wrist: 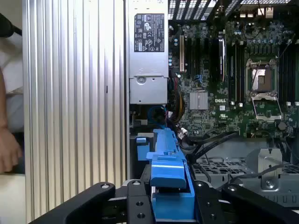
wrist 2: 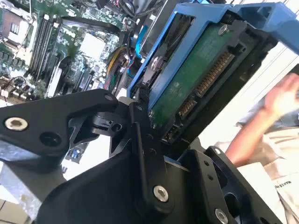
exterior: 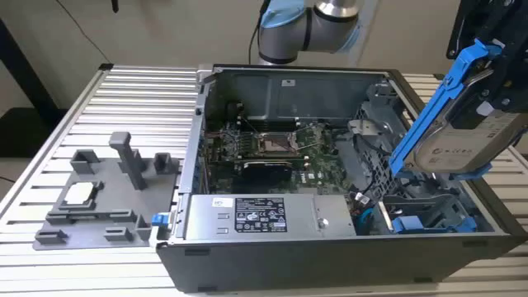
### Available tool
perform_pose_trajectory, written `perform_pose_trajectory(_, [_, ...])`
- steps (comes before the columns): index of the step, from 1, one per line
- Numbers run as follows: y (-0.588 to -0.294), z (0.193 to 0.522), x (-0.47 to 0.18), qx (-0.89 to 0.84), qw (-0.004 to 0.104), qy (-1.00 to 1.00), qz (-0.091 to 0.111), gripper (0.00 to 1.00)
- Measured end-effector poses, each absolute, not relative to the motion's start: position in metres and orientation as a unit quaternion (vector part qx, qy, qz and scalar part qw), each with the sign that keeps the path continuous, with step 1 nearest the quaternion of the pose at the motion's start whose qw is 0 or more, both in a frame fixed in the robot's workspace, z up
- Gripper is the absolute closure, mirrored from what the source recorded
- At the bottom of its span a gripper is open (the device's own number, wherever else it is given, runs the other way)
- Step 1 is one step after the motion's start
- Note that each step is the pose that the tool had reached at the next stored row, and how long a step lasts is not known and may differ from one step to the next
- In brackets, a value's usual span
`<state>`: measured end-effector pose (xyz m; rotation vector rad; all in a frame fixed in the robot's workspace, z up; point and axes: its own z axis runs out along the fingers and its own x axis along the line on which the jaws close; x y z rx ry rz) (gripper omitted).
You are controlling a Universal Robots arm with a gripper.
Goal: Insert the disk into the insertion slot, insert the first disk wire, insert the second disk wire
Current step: 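Insert the disk into the insertion slot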
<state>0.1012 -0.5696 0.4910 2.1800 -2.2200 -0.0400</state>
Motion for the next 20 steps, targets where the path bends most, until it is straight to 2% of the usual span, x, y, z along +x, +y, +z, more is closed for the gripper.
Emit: perform_pose_trajectory(20, [-0.57,0.4877,0.1051,0.701,0.015,-0.713,-0.013,0.67])
